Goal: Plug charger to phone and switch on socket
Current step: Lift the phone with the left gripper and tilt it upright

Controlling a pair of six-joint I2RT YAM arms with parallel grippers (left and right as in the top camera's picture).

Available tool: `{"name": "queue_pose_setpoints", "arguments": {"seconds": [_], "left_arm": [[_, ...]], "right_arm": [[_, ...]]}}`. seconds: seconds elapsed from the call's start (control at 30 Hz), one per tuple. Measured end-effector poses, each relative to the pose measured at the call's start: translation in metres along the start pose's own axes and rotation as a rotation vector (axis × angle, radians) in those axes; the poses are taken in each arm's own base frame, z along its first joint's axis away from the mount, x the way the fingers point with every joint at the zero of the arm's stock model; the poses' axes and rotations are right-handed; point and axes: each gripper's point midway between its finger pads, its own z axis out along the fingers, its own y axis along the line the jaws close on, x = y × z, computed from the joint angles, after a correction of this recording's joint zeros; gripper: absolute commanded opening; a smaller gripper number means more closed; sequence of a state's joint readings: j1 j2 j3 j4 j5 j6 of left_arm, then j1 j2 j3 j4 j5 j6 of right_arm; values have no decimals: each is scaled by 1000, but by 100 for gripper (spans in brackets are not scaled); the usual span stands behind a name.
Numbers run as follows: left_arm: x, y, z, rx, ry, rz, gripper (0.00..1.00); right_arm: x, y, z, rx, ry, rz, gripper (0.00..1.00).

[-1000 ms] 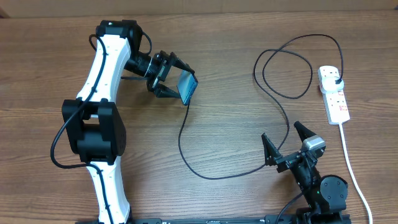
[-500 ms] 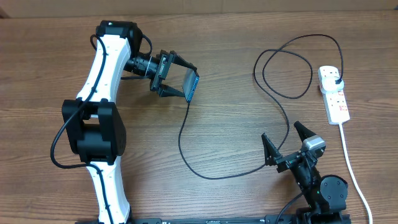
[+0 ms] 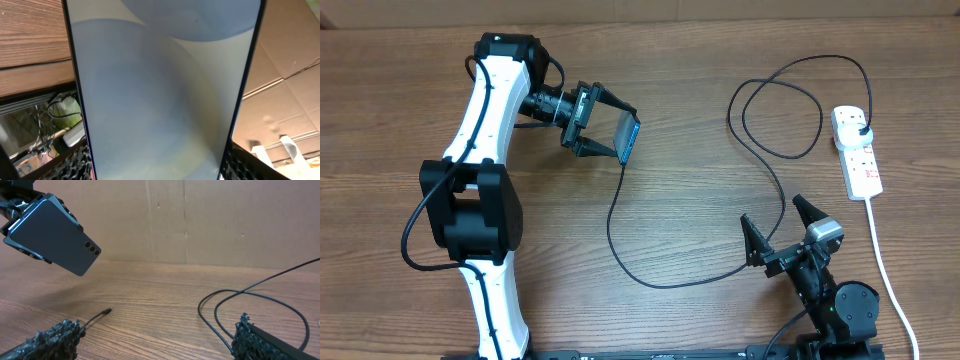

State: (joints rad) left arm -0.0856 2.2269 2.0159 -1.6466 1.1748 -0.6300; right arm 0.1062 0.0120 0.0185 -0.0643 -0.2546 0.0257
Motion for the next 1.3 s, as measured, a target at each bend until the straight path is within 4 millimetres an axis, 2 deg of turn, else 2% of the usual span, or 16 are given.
{"name": "queue_pose_setpoints", "arguments": {"seconds": [0.4,1.1,1.3], "left_arm": [[-1,1,0,-4,-3,0,59],[-1,1,0,-6,-5,5,57],[-1,1,0,-7,-5,5,57]], "right_arm": [[0,0,0,0,0,0,100],[0,1,0,-6,1,46,100],[15,2,-1,-11,72,86,100]]}}
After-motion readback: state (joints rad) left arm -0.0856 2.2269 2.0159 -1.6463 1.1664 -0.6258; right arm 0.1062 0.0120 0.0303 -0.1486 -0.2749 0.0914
